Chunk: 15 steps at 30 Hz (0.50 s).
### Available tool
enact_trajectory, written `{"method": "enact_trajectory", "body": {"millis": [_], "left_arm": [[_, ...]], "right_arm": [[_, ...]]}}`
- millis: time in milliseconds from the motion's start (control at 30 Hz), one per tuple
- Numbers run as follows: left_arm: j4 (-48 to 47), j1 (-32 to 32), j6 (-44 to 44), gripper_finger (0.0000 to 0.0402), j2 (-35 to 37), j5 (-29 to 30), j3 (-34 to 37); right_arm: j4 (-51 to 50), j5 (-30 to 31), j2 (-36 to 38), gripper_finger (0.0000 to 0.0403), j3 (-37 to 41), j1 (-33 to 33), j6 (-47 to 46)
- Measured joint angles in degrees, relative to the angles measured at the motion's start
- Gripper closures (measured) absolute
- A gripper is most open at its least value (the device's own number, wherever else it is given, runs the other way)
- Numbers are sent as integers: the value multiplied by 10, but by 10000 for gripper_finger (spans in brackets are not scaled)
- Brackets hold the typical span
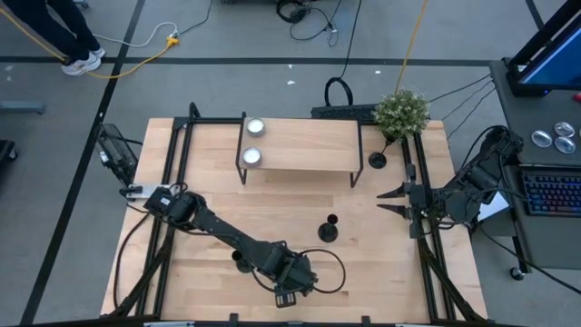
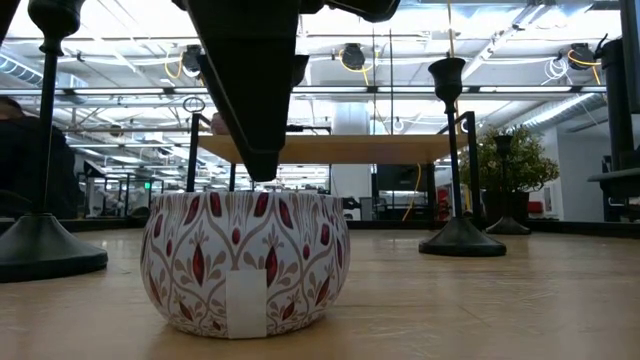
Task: Pick & Place candle stick holders
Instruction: Put the red scented candle on the shelf
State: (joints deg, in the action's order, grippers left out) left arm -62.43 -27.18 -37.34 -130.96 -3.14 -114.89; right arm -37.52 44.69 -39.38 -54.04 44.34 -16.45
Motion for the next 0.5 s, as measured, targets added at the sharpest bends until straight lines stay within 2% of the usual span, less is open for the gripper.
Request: {"method": "enact_trajectory", "body": {"millis": [500], "left_arm": [[-8,11,8,174,0,3,0]], "right_arm": [[0,0,0,314,0,0,0]]}}
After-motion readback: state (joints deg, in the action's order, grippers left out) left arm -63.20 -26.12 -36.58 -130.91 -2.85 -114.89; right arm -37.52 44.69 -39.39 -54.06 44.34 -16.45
